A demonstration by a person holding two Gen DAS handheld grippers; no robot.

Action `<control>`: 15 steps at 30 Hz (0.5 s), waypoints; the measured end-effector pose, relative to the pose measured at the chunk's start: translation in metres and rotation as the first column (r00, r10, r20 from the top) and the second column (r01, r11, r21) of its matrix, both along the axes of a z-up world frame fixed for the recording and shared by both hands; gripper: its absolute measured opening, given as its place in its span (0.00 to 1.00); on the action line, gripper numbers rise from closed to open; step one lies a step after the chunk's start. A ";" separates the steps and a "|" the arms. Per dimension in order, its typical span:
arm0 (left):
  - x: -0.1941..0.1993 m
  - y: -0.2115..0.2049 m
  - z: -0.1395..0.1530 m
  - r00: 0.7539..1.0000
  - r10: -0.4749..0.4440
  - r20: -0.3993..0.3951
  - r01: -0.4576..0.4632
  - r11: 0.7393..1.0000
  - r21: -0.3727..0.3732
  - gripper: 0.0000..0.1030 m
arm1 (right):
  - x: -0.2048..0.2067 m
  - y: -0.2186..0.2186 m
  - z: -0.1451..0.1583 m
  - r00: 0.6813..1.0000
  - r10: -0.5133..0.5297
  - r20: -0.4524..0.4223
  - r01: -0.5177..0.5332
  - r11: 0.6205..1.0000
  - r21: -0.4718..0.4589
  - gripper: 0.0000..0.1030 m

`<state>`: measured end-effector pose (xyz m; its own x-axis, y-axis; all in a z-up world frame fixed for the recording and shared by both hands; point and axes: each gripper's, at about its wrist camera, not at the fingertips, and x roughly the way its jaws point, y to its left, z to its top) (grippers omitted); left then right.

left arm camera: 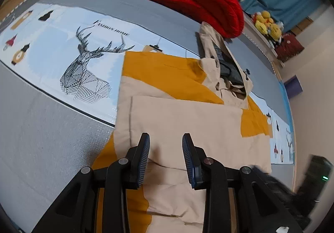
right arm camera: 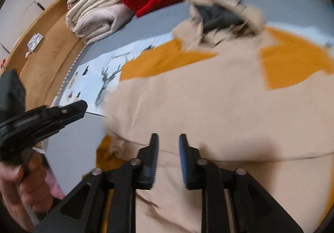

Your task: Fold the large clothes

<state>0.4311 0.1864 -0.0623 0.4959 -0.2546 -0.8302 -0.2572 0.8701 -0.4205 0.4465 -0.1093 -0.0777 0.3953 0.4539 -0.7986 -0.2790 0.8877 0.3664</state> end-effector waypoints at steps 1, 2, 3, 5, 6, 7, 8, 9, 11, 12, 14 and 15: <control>0.001 0.003 -0.002 1.000 0.011 -0.005 -0.011 1.000 -0.006 0.28 | -0.005 -0.011 0.012 0.999 -0.025 0.024 0.025 1.000 -0.019 0.25; 0.002 0.007 -0.006 1.000 0.026 -0.015 -0.026 1.000 -0.007 0.28 | -0.005 -0.024 0.026 0.997 -0.056 0.046 0.057 0.998 -0.030 0.26; 0.002 0.009 -0.009 0.999 0.042 -0.023 -0.042 0.999 -0.008 0.28 | -0.008 -0.040 0.038 0.993 -0.095 0.072 0.097 0.995 -0.032 0.27; 0.005 0.015 -0.020 0.997 0.063 -0.051 -0.064 0.998 -0.018 0.28 | -0.015 -0.062 0.051 0.983 -0.146 0.112 0.148 0.989 -0.005 0.29; 0.005 0.016 -0.025 0.996 0.069 -0.064 -0.070 0.997 -0.024 0.28 | -0.017 -0.076 0.053 0.977 -0.167 0.130 0.169 0.986 0.000 0.30; 0.007 0.017 -0.032 0.994 0.073 -0.083 -0.076 0.997 -0.032 0.28 | -0.015 -0.084 0.051 0.974 -0.185 0.132 0.189 0.982 -0.018 0.30; 0.008 0.017 -0.039 0.992 0.074 -0.102 -0.078 0.996 -0.038 0.28 | -0.009 -0.090 0.047 0.971 -0.207 0.118 0.214 0.975 -0.051 0.30; 0.010 0.017 -0.044 0.991 0.073 -0.114 -0.078 0.996 -0.043 0.28 | -0.002 -0.096 0.042 0.971 -0.219 0.099 0.226 0.972 -0.060 0.30; 0.014 0.015 -0.056 0.987 0.070 -0.142 -0.078 0.996 -0.046 0.28 | 0.009 -0.105 0.038 0.972 -0.225 0.066 0.230 0.970 -0.080 0.30; 0.014 0.015 -0.060 0.986 0.073 -0.150 -0.080 0.996 -0.043 0.28 | 0.014 -0.109 0.036 0.973 -0.222 0.059 0.227 0.969 -0.094 0.30; 0.016 0.015 -0.068 0.982 0.078 -0.170 -0.087 0.995 -0.042 0.28 | 0.021 -0.116 0.031 0.970 -0.234 0.058 0.239 0.965 -0.103 0.30; 0.016 0.015 -0.072 0.980 0.079 -0.180 -0.088 0.995 -0.045 0.28 | 0.025 -0.123 0.029 0.967 -0.252 0.047 0.256 0.961 -0.101 0.30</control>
<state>0.4472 0.2013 -0.1347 0.3627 -0.2639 -0.8938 -0.4026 0.8206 -0.4056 0.4718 -0.2322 -0.0490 0.5135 0.2490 -0.8212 -0.0496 0.9640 0.2612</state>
